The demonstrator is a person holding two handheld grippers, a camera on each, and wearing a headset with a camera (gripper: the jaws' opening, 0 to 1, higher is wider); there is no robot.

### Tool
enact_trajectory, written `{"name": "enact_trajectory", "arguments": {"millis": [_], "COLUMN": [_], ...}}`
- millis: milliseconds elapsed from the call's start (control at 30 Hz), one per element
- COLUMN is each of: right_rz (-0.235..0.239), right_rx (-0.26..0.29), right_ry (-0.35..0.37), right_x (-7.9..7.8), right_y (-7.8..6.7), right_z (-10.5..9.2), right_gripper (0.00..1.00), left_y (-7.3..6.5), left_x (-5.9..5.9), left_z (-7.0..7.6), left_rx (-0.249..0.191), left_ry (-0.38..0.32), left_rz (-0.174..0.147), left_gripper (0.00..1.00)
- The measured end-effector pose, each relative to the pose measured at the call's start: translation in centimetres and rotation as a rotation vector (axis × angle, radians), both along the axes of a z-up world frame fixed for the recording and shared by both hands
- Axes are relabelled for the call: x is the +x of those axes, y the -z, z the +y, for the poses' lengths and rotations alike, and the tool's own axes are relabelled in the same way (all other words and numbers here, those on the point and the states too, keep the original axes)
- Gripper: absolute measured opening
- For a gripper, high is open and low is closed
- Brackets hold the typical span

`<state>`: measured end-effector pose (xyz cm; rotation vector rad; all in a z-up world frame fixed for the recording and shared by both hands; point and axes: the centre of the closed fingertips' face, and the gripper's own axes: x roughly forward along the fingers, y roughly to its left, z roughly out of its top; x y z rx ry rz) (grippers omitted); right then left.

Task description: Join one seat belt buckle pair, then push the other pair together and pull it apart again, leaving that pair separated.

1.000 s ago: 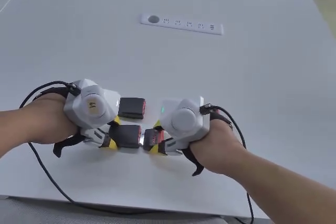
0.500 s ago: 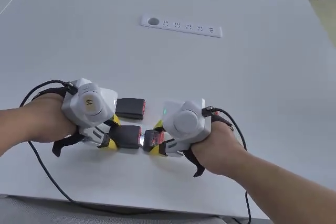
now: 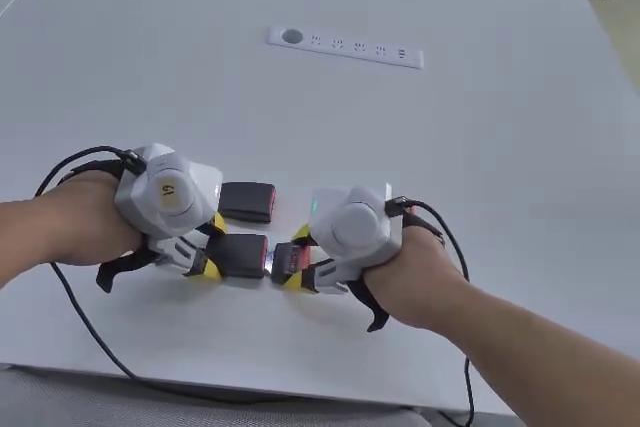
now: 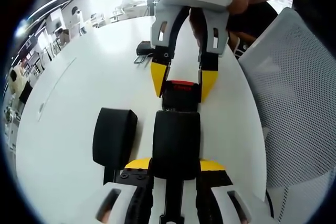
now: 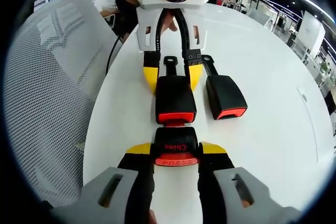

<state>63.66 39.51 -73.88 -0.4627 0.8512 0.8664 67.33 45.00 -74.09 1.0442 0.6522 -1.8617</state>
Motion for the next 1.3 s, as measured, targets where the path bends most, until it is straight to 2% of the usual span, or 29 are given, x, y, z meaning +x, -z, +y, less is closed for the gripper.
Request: {"name": "enact_trajectory", "arguments": {"millis": [500, 1000, 1100, 1167, 1300], "right_rz": [0.001, 0.037, 0.028, 0.025, 0.010], "right_rx": [0.003, -0.025, -0.026, -0.030, -0.019], "right_ry": [0.013, 0.025, 0.026, 0.026, 0.040], "right_x": [0.07, 0.12, 0.17, 0.03, 0.06], "right_y": [0.05, 0.18, 0.06, 0.00, -0.36], "right_z": [0.02, 0.05, 0.11, 0.16, 0.17], "right_gripper": [0.31, 0.32, 0.32, 0.32, 0.32], "left_y": [0.08, 0.06, 0.01, -0.14, -0.79], "left_x": [0.11, 0.08, 0.13, -0.10, -0.06], "left_z": [-0.09, -0.22, -0.18, -0.01, -0.02], "left_rx": [0.015, 0.037, 0.036, 0.028, 0.019], "left_ry": [-0.010, -0.022, -0.034, -0.007, -0.025], "left_rz": [-0.014, -0.036, -0.043, -0.055, -0.057], "left_gripper": [0.31, 0.33, 0.33, 0.34, 0.38]}}
